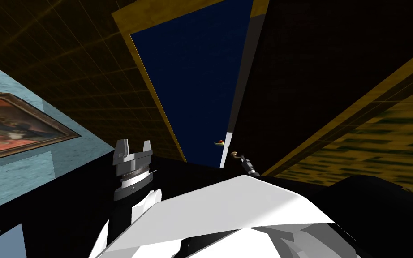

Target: Pull the door open

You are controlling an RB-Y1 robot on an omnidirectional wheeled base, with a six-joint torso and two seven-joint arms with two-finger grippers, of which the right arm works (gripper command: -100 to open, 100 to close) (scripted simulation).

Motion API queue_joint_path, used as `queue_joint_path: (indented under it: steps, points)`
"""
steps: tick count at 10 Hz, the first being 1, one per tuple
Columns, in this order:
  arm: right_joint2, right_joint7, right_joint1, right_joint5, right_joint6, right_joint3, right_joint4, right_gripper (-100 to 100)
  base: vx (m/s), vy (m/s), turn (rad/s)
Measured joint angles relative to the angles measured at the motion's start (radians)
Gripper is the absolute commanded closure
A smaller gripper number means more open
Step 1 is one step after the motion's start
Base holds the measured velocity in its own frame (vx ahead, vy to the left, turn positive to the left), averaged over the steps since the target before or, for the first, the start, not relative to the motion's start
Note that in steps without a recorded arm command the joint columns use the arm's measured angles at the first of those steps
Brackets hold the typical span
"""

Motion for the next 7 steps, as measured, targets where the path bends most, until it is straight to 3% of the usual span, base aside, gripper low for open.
queue_joint_path:
  steps: [4, 7]
  points:
    - [-0.022, -0.031, 0.046, 0.013, -0.073, 0.027, 0.006, 100, -0.195, -0.049, 0.150]
    - [-0.033, -0.050, 0.078, 0.022, -0.117, 0.046, 0.007, 100, -0.146, -0.028, 0.092]
